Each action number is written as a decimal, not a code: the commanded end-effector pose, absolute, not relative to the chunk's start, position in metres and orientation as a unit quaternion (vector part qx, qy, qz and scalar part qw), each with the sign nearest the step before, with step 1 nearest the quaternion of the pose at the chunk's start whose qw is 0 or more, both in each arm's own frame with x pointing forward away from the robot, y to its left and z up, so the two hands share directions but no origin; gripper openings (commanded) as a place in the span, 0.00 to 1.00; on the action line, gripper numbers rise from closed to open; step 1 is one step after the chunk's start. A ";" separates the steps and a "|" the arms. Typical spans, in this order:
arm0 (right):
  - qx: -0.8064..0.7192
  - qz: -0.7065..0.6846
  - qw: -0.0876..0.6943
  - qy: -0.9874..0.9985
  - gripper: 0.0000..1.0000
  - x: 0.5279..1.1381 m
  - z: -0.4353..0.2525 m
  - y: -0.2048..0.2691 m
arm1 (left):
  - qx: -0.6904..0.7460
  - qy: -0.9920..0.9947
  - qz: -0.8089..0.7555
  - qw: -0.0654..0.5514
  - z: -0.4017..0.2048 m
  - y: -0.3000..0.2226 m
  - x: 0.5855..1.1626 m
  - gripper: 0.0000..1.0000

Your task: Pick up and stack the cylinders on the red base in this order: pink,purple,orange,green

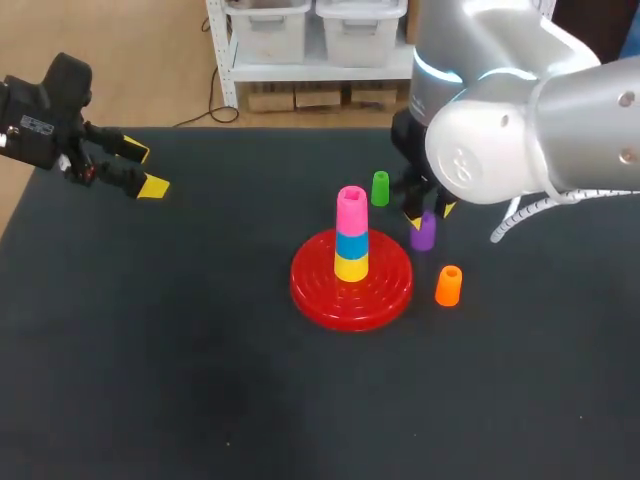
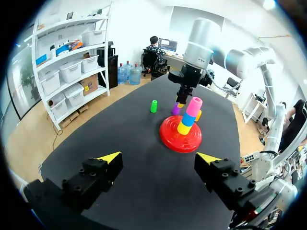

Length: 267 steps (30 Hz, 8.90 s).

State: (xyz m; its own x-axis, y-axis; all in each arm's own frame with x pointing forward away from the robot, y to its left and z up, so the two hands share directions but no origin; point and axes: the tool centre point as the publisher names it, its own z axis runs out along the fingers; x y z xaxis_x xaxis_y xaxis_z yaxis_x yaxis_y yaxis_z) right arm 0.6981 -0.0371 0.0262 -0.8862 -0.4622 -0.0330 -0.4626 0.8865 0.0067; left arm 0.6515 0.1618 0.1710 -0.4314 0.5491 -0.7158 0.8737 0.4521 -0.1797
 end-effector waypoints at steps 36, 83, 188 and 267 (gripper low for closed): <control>-0.332 0.047 0.142 0.931 0.00 0.662 0.181 -0.009 | 0.446 0.798 -0.277 0.295 0.170 0.163 0.652 1.00; -0.491 0.029 0.083 0.867 0.00 0.629 0.196 0.067 | 0.446 0.798 -0.277 0.295 0.170 0.163 0.652 1.00; -0.362 0.055 0.148 0.919 1.00 0.602 0.130 -0.051 | 0.446 0.798 -0.277 0.295 0.170 0.163 0.652 1.00; -0.311 0.026 0.050 0.949 0.00 0.600 0.098 -0.062 | 0.446 0.798 -0.277 0.295 0.170 0.163 0.652 1.00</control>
State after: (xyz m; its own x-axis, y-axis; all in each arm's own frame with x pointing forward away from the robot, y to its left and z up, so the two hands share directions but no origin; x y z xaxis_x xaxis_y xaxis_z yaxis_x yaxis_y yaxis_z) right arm 0.6106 -0.0529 0.0641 -0.8054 -0.5862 -0.0876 -0.5899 0.8072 0.0214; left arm 0.6515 0.1618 0.1710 -0.4315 0.5491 -0.7157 0.8736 0.4522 -0.1798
